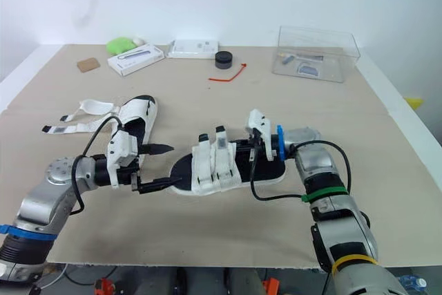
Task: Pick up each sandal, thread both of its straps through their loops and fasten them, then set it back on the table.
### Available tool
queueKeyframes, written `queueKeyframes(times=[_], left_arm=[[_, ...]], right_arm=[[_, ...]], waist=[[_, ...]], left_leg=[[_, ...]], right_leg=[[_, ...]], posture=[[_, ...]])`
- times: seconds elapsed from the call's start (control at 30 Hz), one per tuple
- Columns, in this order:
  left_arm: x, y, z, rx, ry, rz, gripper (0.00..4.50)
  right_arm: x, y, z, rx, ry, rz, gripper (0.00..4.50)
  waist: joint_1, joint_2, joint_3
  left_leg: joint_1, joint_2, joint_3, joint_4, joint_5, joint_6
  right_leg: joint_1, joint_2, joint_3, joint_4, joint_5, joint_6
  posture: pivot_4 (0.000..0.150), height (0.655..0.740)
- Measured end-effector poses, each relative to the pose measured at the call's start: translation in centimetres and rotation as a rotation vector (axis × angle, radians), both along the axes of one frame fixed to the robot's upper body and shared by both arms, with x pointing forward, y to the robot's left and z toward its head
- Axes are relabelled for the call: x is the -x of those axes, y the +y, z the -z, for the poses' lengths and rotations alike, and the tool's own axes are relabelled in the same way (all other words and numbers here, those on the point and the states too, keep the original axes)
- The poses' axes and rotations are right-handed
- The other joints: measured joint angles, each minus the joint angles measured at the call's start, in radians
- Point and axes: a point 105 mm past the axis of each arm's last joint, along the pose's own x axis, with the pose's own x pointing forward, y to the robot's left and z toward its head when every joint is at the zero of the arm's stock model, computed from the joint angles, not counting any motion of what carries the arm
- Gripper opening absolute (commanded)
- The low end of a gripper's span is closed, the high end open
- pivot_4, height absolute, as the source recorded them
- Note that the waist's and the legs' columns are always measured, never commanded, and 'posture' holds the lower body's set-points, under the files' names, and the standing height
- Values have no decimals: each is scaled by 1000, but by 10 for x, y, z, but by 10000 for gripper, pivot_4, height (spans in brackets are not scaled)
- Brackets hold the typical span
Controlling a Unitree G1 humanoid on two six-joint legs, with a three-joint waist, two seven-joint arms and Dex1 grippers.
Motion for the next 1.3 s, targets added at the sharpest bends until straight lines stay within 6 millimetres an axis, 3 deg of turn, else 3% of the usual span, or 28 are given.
queueKeyframes(times=[0.1,0.23,0.5,0.6,0.7,0.8,0.9,1.07,1.3], left_arm=[[1,-4,-11,69,-23,-3,45000],[1,-3,-34,190,-63,-55,45000],[3,-8,-35,292,-71,-194,45000],[4,-16,-29,287,-55,-201,45000],[6,-23,-27,285,-48,-187,45000],[5,-25,-27,277,-54,-186,45000],[5,-31,-29,265,-64,-153,45000],[1,-32,-28,255,-76,-155,45000],[-1,-32,-19,233,-66,-159,45000]], right_arm=[[-13,-12,-19,-102,18,175,186],[-26,-48,-45,-224,-27,518,186],[-15,-93,-18,-233,-104,1229,186],[-9,-93,-21,-248,-135,1429,186],[-7,-93,-19,-237,-142,1512,186],[-5,-100,-18,-234,-148,1568,10130],[-2,-102,-15,-233,-155,1579,23666],[5,-105,-6,-177,-171,1478,44764],[28,-94,-6,-82,-153,1160,44764]], waist=[[0,0,1],[2,0,1],[-2,0,1],[-3,0,1],[-3,0,1],[-3,0,1],[-3,0,1],[-5,0,1],[-3,0,1]], left_leg=[[0,0,0,0,1,-2],[-1,0,-1,0,1,-3],[-1,0,1,0,1,-7],[0,0,1,0,2,-10],[1,0,1,0,4,-12],[1,0,1,0,5,-11],[1,0,1,0,4,-11],[1,0,1,-1,3,-9],[2,1,0,0,3,-9]], right_leg=[[0,0,0,0,0,1],[0,0,0,0,0,1],[-3,0,3,3,0,1],[-3,2,4,4,0,2],[-2,2,4,4,-2,7],[-2,2,3,4,-2,8],[-2,3,4,3,-2,7],[-2,3,4,3,-2,6],[-1,3,3,3,-3,7]], posture=[[1500,7400],[1500,7400],[1500,7400],[1500,7400],[1500,7400],[1500,7400],[1500,7400],[1500,7400],[1500,7400]])
